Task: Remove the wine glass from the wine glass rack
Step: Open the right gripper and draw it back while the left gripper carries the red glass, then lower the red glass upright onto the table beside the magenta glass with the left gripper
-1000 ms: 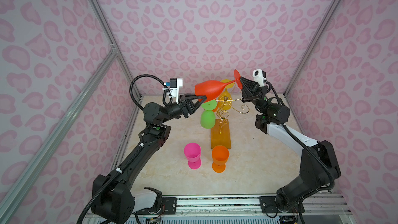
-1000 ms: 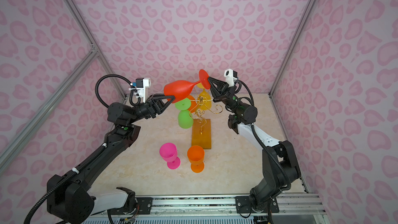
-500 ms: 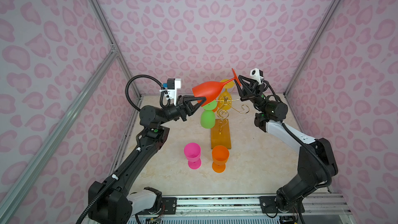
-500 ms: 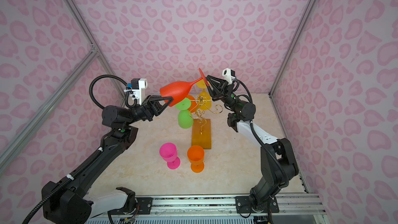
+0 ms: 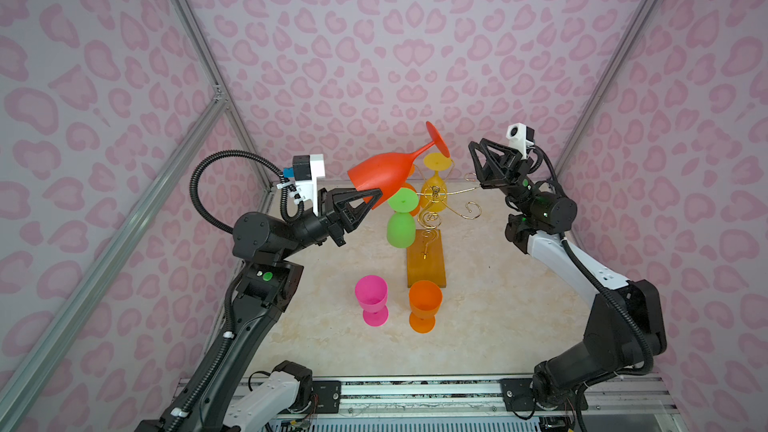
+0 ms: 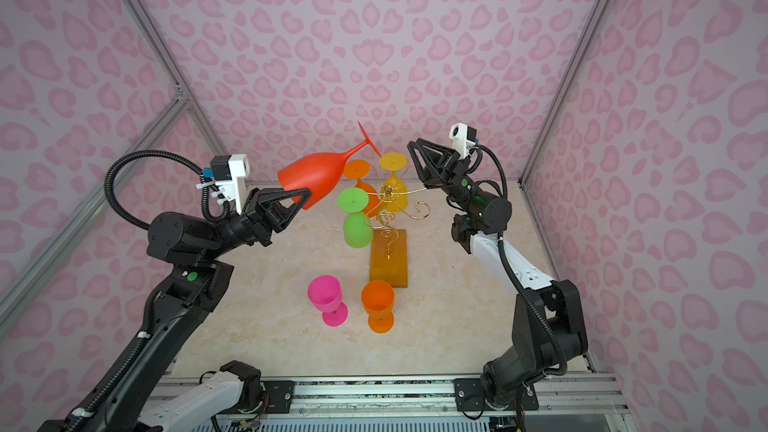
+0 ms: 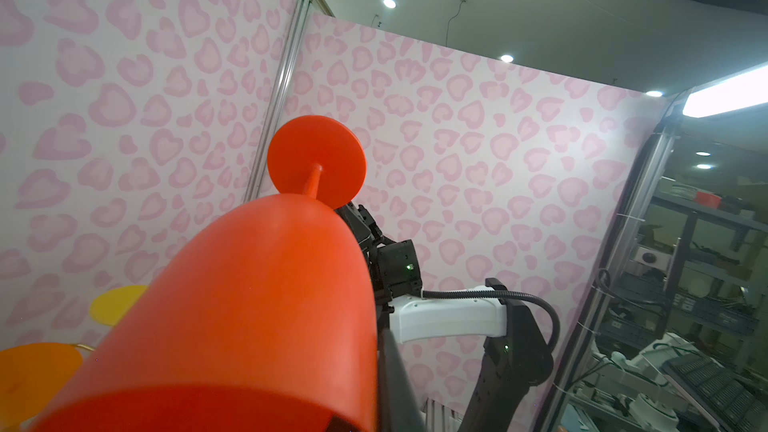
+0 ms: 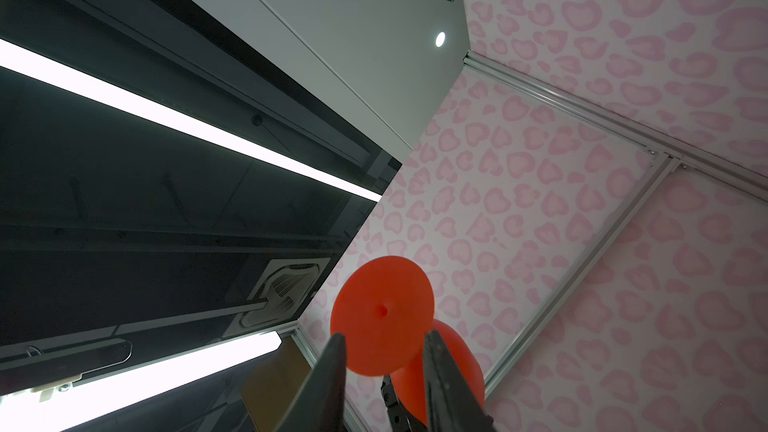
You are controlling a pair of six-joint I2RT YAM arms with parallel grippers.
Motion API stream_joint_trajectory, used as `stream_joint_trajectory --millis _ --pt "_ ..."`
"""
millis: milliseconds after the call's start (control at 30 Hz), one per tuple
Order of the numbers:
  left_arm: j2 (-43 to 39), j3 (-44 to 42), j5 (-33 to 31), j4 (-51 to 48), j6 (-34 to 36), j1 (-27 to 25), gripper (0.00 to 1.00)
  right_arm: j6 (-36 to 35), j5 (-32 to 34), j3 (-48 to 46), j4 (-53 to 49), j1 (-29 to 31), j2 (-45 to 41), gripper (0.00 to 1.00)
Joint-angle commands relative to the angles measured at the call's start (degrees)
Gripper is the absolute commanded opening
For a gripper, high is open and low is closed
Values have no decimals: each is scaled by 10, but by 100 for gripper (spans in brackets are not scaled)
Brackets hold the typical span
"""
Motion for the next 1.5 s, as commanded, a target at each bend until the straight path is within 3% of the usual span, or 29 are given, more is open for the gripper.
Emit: stream_joint_trajectory --millis 0,167,233,333,400,667,1467 --pt "-26 29 -104 -210 103 0 4 -129 -48 -6 -117 -7 -37 33" --pt "-59 78 -275 -395 141 0 3 -333 -61 -1 -375 -21 -121 33" --pt "-58 105 -352 -472 143 1 3 -458 -39 15 -533 -22 -158 33" --pt "-55 111 -420 -537 142 2 3 -591 19 36 -704 -24 -196 33" --pt "-51 111 -444 -559 140 2 3 -628 44 42 -755 -29 -213 33" --pt "0 132 -468 -637 142 2 3 -642 56 16 -798 -69 -236 33" --pt "189 84 -363 -727 203 0 2 -671 66 6 -854 -97 -220 33"
